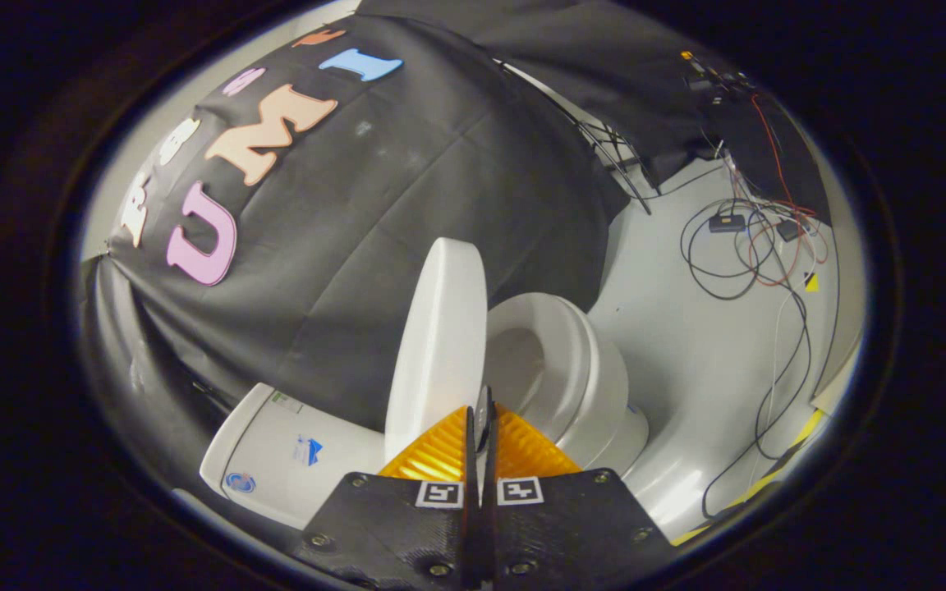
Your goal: Open the toilet lid.
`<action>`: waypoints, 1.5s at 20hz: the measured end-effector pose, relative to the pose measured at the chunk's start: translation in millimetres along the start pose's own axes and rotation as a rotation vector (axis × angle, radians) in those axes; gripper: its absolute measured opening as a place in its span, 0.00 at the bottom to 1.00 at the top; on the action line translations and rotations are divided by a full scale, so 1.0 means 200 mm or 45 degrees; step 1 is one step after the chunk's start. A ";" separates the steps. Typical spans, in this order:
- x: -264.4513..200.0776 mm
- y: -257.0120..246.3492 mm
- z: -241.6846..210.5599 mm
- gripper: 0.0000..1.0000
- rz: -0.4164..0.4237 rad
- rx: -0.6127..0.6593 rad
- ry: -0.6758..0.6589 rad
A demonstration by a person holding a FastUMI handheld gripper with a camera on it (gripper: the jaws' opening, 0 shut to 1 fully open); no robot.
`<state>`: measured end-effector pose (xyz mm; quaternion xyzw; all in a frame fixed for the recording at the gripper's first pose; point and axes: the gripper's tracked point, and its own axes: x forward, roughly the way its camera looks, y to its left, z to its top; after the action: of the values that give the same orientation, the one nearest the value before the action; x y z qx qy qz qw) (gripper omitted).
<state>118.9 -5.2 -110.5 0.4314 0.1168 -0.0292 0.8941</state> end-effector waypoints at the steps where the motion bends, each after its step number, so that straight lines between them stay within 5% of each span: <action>1: -0.01 0.03 0.01 0.01 0.002 -0.016 -0.003; 30: -0.25 0.73 -0.01 0.01 -0.043 -0.536 -0.039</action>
<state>91.7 85.1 11.9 0.2324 0.1141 -0.0257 0.9656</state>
